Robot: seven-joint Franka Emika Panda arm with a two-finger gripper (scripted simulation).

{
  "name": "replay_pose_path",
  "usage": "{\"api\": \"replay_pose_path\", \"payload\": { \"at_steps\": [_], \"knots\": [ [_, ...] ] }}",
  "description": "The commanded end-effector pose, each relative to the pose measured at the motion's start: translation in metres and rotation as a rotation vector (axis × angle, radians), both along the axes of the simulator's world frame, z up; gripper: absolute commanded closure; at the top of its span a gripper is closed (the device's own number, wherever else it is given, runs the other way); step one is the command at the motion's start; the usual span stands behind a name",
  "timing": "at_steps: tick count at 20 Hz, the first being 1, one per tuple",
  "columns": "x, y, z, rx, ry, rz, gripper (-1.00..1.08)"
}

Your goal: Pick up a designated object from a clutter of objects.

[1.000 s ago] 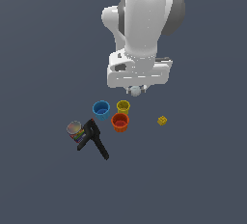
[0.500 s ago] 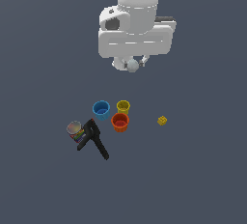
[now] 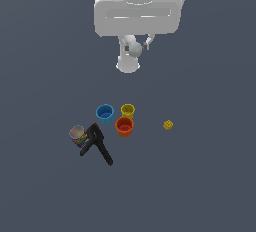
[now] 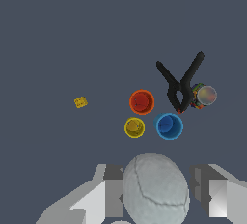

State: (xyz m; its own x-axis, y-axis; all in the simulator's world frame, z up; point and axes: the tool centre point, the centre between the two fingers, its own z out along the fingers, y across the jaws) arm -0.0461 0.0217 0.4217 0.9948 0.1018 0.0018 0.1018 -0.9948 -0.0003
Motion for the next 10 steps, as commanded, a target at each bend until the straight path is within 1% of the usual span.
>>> {"api": "replay_pose_path", "payload": {
  "at_steps": [1,10],
  "knots": [
    [-0.0012,-0.0012,0.0072,0.000,0.002,0.000,1.08],
    [0.0000,-0.0013,0.0078,0.000,0.002,0.000,1.08]
  ]
}}
